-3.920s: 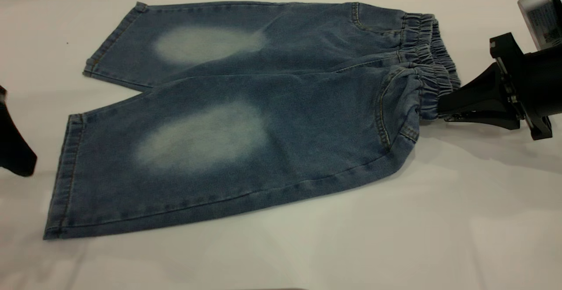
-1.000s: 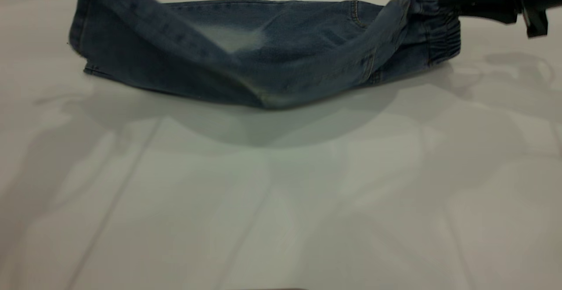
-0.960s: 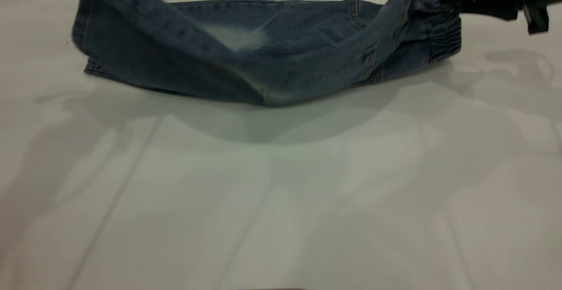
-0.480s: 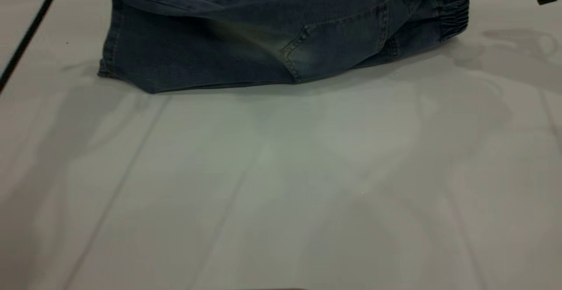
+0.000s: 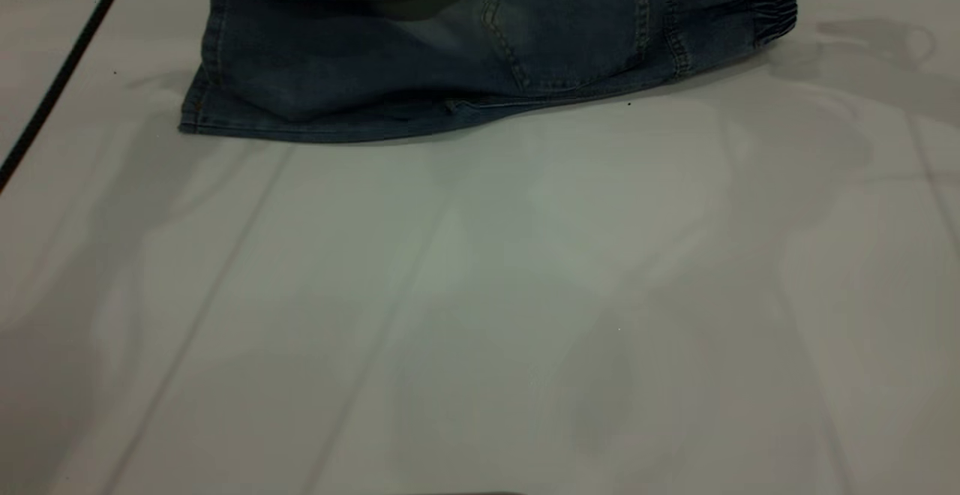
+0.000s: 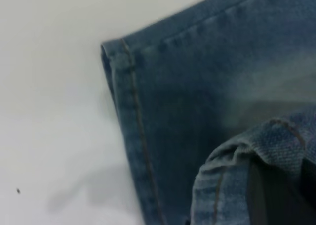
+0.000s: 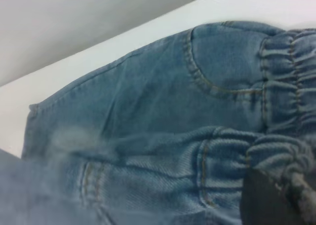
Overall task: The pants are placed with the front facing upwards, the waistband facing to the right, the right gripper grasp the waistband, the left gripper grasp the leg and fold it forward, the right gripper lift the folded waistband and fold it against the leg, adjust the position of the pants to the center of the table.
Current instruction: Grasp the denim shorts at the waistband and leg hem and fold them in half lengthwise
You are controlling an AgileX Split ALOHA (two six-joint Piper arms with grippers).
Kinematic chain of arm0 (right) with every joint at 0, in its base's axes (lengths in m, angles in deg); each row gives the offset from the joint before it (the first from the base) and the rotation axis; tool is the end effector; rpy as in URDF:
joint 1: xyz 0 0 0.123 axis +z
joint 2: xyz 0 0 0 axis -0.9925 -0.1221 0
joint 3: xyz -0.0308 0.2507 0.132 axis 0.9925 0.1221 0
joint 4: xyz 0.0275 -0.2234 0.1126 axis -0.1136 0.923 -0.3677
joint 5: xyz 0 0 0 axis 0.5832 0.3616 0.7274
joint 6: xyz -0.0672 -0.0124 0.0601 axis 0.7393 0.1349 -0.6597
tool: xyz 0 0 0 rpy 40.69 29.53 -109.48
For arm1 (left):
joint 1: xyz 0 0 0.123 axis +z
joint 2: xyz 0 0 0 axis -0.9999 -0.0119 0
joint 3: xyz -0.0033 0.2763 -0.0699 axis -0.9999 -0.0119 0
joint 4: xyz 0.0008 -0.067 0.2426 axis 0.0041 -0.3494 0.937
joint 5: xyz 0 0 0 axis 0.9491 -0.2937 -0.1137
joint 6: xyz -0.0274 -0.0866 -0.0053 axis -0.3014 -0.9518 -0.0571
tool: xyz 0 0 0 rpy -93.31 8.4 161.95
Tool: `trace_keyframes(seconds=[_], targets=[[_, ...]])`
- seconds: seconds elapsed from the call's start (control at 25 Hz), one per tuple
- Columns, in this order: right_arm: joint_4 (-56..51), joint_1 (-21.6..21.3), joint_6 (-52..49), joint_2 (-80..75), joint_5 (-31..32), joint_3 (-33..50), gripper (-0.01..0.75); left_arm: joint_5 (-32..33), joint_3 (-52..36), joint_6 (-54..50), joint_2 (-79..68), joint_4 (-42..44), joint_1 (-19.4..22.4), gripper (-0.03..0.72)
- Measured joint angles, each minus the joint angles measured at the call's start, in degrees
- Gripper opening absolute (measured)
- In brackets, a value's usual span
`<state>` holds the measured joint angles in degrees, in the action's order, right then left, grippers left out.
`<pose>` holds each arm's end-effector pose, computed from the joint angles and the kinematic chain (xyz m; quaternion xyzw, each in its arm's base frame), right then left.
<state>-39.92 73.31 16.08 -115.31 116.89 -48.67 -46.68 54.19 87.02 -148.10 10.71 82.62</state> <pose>0.4716 -0.0169 0.0872 0.0810 0.8631 0.3718 0.3319 0.4877 -0.0633 0.1740 0.1036 0.9374 -0.0372 0.3305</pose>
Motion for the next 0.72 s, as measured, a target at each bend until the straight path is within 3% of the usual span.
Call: trace_keyframes(seconds=[0.2, 0.32, 0.4, 0.56, 0.72], targets=[[-1.12, 0.07, 2.43, -4.10, -0.86, -3.02, 0.040, -5.42, 0.38, 0.18, -3.40, 2.95, 0.00, 0.050], [-2.37, 0.07, 4.39, -4.91, -1.33, -3.31, 0.092, -7.13, 0.38, 0.59, -4.37, 4.27, 0.00, 0.050], [-3.33, 0.07, 5.35, -4.91, -1.33, -3.33, 0.181, -7.93, 0.42, 1.06, -4.85, 4.53, 0.00, 0.053], [-3.79, -0.25, 5.62, -4.91, -1.27, -3.43, 0.442, -9.65, 0.42, 3.29, -5.25, 4.70, 0.00, 0.083], [-3.11, -1.51, 2.29, -4.91, -0.25, -3.43, 0.655, -10.23, 0.85, 4.46, -5.25, 5.08, 0.00, 0.198]])
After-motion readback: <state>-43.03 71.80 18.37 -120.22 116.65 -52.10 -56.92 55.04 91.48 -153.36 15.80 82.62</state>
